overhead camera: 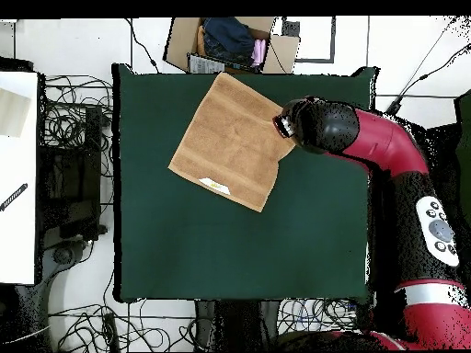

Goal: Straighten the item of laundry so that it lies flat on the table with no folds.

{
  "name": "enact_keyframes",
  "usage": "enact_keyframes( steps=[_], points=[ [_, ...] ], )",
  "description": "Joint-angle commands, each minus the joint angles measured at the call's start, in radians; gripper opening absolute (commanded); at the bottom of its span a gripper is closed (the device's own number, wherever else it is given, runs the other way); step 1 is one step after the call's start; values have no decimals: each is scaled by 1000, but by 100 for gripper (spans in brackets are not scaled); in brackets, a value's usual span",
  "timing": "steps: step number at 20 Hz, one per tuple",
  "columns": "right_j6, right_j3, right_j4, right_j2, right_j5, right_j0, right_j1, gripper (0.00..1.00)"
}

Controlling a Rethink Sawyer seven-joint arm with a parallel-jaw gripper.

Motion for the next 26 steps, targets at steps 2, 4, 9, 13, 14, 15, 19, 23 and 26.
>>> enact_keyframes(
  steps=[2, 4, 9, 13, 14, 15, 19, 23, 26],
  points=[
    [298, 193, 23, -75, -101, -20, -19, 100],
    [308, 207, 31, -84, -117, -25, -27, 100],
    [314, 204, 51, -101, -101, -13, -42, 100],
    [313, 215, 70, -110, -98, -11, -55, 100],
    [313, 215, 72, -113, -98, -8, -53, 100],
    [311, 215, 74, -115, -99, -7, -52, 100],
    [309, 215, 83, -122, -102, -2, -52, 100],
    [313, 213, 95, -125, -105, 0, -50, 100],
    [310, 207, 101, -129, -99, 5, -52, 100]
  ],
)
